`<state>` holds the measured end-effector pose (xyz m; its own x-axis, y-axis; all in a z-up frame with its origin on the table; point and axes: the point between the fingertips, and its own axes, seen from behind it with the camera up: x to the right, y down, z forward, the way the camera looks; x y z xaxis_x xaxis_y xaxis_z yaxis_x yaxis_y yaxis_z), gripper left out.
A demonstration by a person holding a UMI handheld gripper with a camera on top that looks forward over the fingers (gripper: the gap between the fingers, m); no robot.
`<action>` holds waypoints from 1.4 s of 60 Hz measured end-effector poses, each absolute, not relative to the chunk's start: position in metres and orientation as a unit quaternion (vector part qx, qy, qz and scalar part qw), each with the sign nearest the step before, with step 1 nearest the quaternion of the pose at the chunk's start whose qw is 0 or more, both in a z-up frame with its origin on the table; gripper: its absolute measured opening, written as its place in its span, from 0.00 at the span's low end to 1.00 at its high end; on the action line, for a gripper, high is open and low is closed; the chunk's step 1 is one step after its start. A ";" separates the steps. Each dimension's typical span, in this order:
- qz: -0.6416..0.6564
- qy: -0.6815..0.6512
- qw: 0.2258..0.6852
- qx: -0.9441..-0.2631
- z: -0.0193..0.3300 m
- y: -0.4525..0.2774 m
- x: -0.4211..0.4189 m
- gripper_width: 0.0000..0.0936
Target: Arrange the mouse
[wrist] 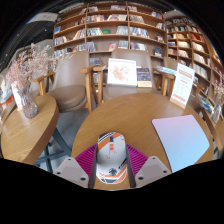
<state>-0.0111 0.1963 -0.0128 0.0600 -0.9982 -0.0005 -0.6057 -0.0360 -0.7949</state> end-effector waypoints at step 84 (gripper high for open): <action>-0.338 0.636 0.322 -0.615 0.067 -0.080 -0.021 0.92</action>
